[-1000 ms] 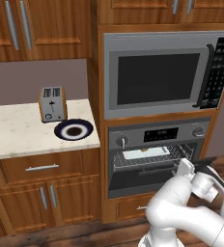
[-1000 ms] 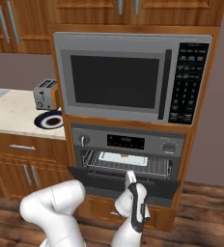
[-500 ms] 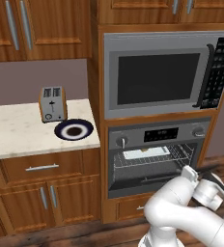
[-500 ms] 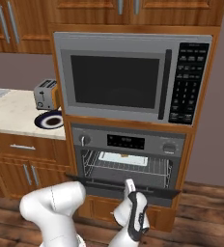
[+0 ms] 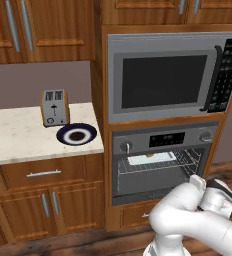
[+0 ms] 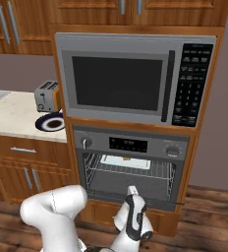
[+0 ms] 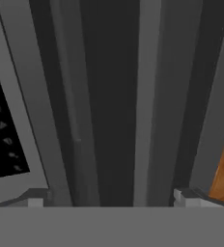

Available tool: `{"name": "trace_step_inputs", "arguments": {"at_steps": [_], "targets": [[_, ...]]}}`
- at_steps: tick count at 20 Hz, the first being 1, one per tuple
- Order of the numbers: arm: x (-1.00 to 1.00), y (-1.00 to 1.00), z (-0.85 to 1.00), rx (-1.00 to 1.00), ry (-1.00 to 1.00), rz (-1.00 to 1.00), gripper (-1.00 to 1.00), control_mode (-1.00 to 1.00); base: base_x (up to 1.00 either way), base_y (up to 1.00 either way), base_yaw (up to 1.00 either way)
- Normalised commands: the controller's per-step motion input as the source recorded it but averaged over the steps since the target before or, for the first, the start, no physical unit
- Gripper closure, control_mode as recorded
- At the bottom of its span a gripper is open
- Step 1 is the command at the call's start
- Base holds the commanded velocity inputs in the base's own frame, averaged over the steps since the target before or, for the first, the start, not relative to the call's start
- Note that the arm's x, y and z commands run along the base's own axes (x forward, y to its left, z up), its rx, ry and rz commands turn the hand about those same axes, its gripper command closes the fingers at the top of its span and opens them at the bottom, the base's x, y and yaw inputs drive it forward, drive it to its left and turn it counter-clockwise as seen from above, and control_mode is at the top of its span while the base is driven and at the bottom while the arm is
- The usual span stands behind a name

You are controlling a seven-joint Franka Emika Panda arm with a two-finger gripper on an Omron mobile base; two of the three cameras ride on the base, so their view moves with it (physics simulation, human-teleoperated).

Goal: Take the baked cake out of the oven and place it on the plate for cooling. Then close the oven door.

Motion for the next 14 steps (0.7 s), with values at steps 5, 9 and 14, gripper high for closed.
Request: {"name": "trace_step_inputs", "arguments": {"at_steps": [5,9,14], "targets": [[-0.04,-0.02,0.18,-0.03,0.39,-0.01,-1.0,-1.0,0.0,0.0,0.0],[-0.01,-0.08,0.29,-0.01,0.39,-0.03,-1.0,-1.0,0.0,0.0,0.0],[-0.24,-0.15,0.33,-0.01,0.39,-0.06,-1.0,-1.0,0.0,0.0,0.0]]}}
